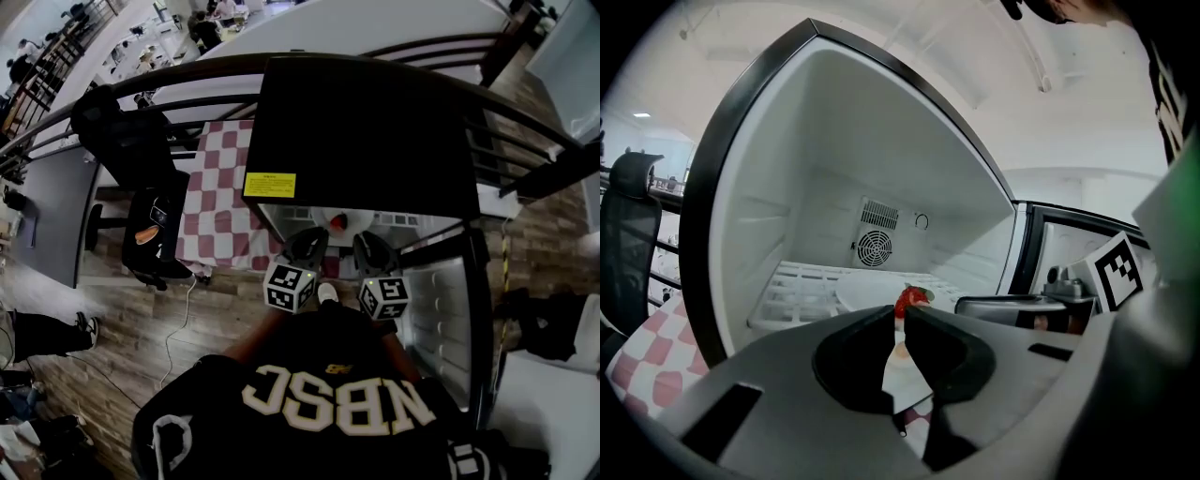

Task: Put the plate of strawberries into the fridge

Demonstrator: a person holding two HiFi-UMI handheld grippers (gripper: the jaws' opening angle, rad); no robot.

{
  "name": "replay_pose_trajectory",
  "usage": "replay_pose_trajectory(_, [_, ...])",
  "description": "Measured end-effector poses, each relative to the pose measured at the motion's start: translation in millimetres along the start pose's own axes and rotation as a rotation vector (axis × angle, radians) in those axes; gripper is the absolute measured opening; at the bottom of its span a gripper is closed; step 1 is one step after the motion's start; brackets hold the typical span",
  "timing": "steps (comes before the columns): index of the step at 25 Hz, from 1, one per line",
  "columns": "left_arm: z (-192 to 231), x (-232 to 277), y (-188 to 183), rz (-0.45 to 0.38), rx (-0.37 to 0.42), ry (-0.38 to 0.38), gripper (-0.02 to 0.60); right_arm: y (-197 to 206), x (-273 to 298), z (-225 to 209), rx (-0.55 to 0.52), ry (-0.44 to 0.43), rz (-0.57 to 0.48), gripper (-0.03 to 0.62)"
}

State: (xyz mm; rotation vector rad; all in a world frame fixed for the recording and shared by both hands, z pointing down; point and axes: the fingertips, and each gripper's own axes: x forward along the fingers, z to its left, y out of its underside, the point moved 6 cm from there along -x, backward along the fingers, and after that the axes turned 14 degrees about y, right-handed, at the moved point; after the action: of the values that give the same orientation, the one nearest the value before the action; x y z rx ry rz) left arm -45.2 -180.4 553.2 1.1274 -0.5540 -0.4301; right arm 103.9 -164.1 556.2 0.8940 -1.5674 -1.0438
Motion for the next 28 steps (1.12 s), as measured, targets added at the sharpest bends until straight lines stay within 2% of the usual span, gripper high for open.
replay_pose_trajectory(9, [10, 16, -7, 0.005, -0.017, -0.004, 0.046, -14, 17, -5, 0.011, -0.027, -0.005, 0.087])
replay_pose_trajectory(28, [18, 35, -13, 0.014, -0.026, -0.014, 0.046, -22, 42, -1, -0.077, -0.076, 0.004, 0.087])
